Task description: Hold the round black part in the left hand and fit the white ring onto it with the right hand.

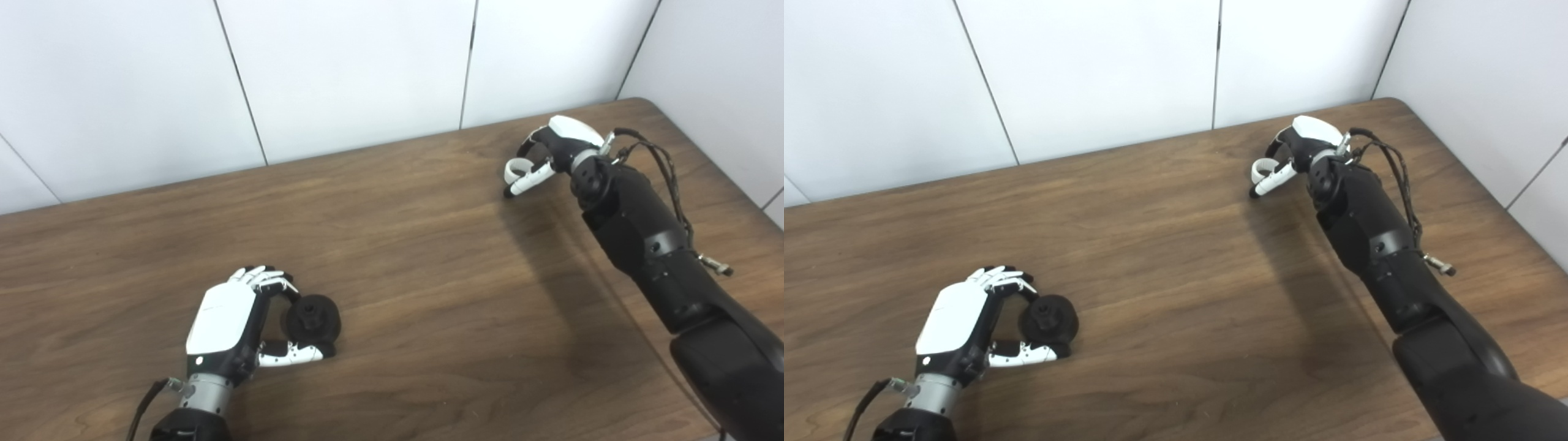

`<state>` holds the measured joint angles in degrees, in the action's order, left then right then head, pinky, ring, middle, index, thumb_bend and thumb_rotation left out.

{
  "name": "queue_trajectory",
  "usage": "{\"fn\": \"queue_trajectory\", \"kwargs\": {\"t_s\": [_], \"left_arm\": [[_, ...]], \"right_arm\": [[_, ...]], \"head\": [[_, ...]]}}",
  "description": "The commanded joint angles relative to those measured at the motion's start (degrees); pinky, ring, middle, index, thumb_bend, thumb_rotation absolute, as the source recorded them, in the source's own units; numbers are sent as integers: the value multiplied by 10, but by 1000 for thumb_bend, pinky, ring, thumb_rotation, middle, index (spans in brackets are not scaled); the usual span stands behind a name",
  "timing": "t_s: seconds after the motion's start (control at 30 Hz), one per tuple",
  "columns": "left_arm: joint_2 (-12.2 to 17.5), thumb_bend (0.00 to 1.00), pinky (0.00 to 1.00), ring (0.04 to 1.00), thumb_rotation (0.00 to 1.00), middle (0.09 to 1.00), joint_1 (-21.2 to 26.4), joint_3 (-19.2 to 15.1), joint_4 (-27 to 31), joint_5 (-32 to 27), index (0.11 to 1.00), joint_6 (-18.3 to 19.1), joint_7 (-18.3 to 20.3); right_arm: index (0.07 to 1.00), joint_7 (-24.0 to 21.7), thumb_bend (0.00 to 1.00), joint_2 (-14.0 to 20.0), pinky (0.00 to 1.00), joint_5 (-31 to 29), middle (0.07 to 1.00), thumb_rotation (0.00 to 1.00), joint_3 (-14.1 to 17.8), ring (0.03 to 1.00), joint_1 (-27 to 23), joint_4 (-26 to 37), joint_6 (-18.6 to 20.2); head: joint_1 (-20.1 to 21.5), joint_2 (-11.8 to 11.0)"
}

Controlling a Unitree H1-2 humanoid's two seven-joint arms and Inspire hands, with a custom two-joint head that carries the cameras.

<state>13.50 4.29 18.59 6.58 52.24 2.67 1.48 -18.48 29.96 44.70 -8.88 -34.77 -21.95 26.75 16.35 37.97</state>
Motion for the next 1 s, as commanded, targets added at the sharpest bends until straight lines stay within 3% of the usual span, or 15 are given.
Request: {"fn": "queue_trajectory", "kwargs": {"t_s": [0.0,0.5,0.63,0.7,0.73,0.97], "left_arm": [[2,522,914,860,50,766,8,0,11,12,485,5,1],[4,522,911,860,50,767,10,-1,15,11,485,6,2],[4,522,907,858,50,767,10,-1,15,11,485,5,1],[4,522,905,857,50,765,10,-1,15,11,485,3,-1],[4,522,903,856,50,765,11,-1,14,11,485,3,-2],[5,522,906,857,50,765,11,-2,15,11,484,2,-3]], "right_arm": [[681,3,796,20,1000,7,923,313,3,1000,-21,23,1],[638,14,787,25,1000,-8,890,298,-10,1000,-20,19,0],[603,24,772,19,1000,-15,887,242,-1,1000,-17,20,0],[512,42,576,15,1000,-27,885,162,7,1000,-14,19,-4],[499,49,551,15,1000,-33,879,149,9,1000,-12,17,-7],[486,69,523,20,1000,-40,872,132,-6,1000,-12,8,-10]], "head": [[-2,4],[-2,6],[-2,6],[-5,6],[-5,6],[-5,5]]}}
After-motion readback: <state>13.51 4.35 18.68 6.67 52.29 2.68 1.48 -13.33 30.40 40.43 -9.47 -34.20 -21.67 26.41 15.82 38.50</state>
